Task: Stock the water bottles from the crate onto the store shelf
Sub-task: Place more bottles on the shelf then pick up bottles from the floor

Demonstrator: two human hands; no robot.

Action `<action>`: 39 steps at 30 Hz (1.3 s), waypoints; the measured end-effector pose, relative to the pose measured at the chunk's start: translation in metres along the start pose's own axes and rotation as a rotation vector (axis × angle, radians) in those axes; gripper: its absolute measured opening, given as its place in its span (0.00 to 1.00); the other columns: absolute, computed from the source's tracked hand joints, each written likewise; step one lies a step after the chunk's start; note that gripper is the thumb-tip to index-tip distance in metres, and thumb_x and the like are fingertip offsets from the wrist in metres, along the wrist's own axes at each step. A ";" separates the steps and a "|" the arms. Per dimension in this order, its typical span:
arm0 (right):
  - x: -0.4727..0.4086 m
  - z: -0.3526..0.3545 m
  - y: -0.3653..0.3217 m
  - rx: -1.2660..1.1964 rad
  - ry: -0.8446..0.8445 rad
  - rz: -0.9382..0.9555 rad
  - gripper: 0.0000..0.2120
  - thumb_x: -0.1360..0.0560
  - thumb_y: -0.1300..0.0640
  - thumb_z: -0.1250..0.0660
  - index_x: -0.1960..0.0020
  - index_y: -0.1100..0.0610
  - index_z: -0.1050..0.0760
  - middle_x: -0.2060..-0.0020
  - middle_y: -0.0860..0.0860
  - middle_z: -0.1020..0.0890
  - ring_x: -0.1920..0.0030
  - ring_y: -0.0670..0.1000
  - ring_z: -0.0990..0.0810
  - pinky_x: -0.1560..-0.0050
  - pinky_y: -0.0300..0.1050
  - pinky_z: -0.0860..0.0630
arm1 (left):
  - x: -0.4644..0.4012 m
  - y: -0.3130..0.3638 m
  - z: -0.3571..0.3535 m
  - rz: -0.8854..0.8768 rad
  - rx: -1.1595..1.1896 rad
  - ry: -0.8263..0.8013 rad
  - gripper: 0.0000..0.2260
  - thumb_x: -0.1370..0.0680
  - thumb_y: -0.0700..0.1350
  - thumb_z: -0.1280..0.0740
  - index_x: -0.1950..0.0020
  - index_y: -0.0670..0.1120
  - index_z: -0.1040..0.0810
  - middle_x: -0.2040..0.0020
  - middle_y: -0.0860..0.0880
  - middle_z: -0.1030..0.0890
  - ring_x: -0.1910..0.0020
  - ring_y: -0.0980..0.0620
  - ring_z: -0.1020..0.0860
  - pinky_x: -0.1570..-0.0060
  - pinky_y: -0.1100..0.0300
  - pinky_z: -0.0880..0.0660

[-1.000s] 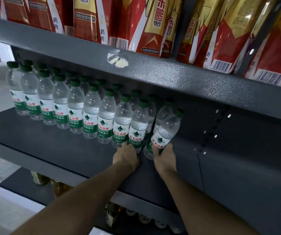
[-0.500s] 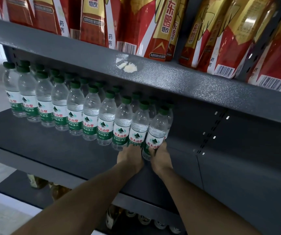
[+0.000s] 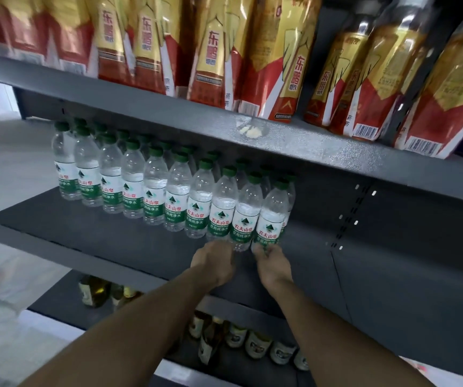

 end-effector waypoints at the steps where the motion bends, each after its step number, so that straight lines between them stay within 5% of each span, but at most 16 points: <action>1: 0.011 -0.001 -0.005 0.007 0.017 0.014 0.21 0.20 0.41 0.40 0.38 0.57 0.30 0.40 0.55 0.21 0.40 0.58 0.23 0.46 0.45 0.29 | 0.009 -0.006 0.006 -0.008 0.002 0.015 0.08 0.23 0.46 0.35 0.46 0.46 0.21 0.44 0.46 0.19 0.45 0.44 0.21 0.46 0.49 0.23; 4: 0.053 -0.013 -0.015 0.015 0.040 0.019 0.17 0.21 0.40 0.40 0.44 0.54 0.30 0.44 0.56 0.20 0.44 0.57 0.22 0.51 0.43 0.31 | 0.043 -0.028 0.020 -0.026 0.047 0.097 0.08 0.22 0.45 0.37 0.48 0.46 0.20 0.47 0.46 0.20 0.47 0.43 0.20 0.47 0.49 0.22; 9: 0.126 -0.052 -0.017 0.042 -0.038 -0.016 0.27 0.26 0.37 0.33 0.36 0.54 0.30 0.49 0.47 0.24 0.44 0.53 0.23 0.52 0.40 0.32 | 0.107 -0.079 0.037 0.052 0.158 0.186 0.05 0.22 0.47 0.36 0.49 0.50 0.21 0.50 0.50 0.20 0.50 0.47 0.20 0.52 0.55 0.24; 14: 0.183 -0.097 -0.033 0.044 -0.089 0.014 0.22 0.30 0.36 0.30 0.47 0.48 0.31 0.59 0.42 0.24 0.59 0.45 0.24 0.59 0.38 0.30 | 0.164 -0.129 0.052 0.074 0.158 0.199 0.04 0.23 0.45 0.36 0.53 0.49 0.21 0.52 0.48 0.18 0.50 0.45 0.19 0.54 0.56 0.22; 18: 0.225 -0.138 -0.048 0.086 -0.149 0.067 0.26 0.31 0.34 0.30 0.42 0.49 0.32 0.58 0.41 0.25 0.58 0.45 0.24 0.54 0.42 0.28 | 0.206 -0.169 0.056 0.141 0.142 0.188 0.08 0.24 0.45 0.36 0.48 0.50 0.19 0.47 0.49 0.18 0.46 0.46 0.20 0.49 0.54 0.22; 21: 0.260 -0.170 -0.053 0.065 -0.234 0.083 0.31 0.33 0.33 0.30 0.37 0.48 0.31 0.54 0.43 0.22 0.53 0.47 0.21 0.50 0.44 0.25 | 0.240 -0.196 0.053 0.191 0.122 0.155 0.08 0.25 0.46 0.36 0.50 0.51 0.20 0.48 0.48 0.18 0.48 0.44 0.20 0.55 0.57 0.25; 23: 0.284 -0.188 -0.053 0.059 -0.267 0.087 0.32 0.35 0.32 0.30 0.38 0.47 0.30 0.53 0.43 0.22 0.55 0.46 0.22 0.56 0.42 0.26 | 0.267 -0.211 0.053 0.230 0.111 0.153 0.08 0.25 0.47 0.37 0.50 0.52 0.20 0.50 0.48 0.18 0.49 0.44 0.20 0.57 0.58 0.27; 29: 0.357 -0.246 -0.049 0.104 -0.353 0.137 0.25 0.27 0.43 0.30 0.36 0.54 0.29 0.48 0.48 0.19 0.53 0.50 0.25 0.53 0.41 0.31 | 0.357 -0.271 0.048 0.362 0.119 0.140 0.07 0.24 0.45 0.37 0.50 0.51 0.20 0.47 0.48 0.18 0.47 0.44 0.20 0.51 0.55 0.24; 33: 0.408 -0.279 -0.037 0.224 -0.416 0.123 0.17 0.25 0.49 0.32 0.39 0.53 0.30 0.45 0.50 0.20 0.48 0.53 0.21 0.53 0.45 0.24 | 0.408 -0.319 0.045 0.438 0.137 0.104 0.09 0.24 0.45 0.37 0.48 0.49 0.19 0.47 0.48 0.17 0.46 0.44 0.21 0.50 0.55 0.24; 39: 0.428 -0.338 -0.045 0.270 -0.437 0.104 0.19 0.25 0.50 0.31 0.36 0.53 0.30 0.44 0.50 0.20 0.46 0.52 0.20 0.55 0.42 0.28 | 0.417 -0.391 0.042 0.489 0.191 0.077 0.09 0.24 0.44 0.38 0.49 0.53 0.20 0.46 0.49 0.18 0.46 0.45 0.21 0.50 0.57 0.25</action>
Point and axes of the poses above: each hand's wrist, its own x-axis away from the middle knuckle, its own z-axis out of the back of the hand, y = z × x, the point moved 8 cm from there along -x, towards the middle knuckle
